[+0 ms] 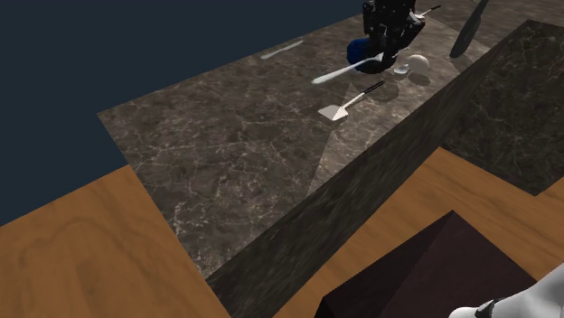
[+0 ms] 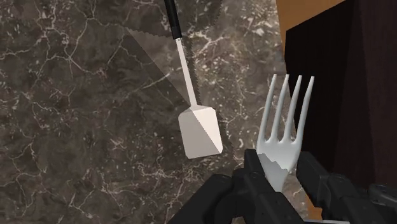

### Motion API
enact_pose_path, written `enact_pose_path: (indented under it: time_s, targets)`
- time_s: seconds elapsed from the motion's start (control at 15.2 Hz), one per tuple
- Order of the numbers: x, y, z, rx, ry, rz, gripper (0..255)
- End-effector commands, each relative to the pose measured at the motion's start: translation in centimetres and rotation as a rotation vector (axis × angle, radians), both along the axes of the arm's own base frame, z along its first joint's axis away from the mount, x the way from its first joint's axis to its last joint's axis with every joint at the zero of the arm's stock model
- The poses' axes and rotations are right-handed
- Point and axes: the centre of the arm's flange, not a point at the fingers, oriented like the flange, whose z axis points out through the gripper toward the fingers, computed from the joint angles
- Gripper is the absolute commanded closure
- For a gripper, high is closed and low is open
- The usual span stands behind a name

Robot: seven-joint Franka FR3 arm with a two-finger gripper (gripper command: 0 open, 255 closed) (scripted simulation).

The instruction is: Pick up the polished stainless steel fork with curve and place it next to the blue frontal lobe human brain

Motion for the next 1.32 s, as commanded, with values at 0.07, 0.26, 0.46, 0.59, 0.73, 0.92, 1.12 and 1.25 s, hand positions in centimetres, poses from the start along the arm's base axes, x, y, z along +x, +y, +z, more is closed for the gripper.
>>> enact_pose_path:
  time_s: [0.07, 0.26, 0.46, 0.59, 0.73, 0.92, 1.12, 1.25]
  targets:
    - [1.0, -3.7, 0.2, 0.0, 0.0, 0.002, 255]
    - [1.8, -7.6, 0.2, 0.0, 0.0, 0.002, 255]
    - [2.6, -11.5, 0.2, 0.0, 0.0, 0.002, 255]
    - [3.1, -14.0, 0.2, 0.0, 0.0, 0.002, 255]
    - [3.7, -16.6, 0.2, 0.0, 0.0, 0.002, 255]
    - [4.5, -20.5, 0.2, 0.0, 0.0, 0.002, 255]
    - [5.3, -24.4, 0.2, 0.0, 0.0, 0.002, 255]
    - [5.8, -27.0, 0.2, 0.0, 0.0, 0.002, 255]
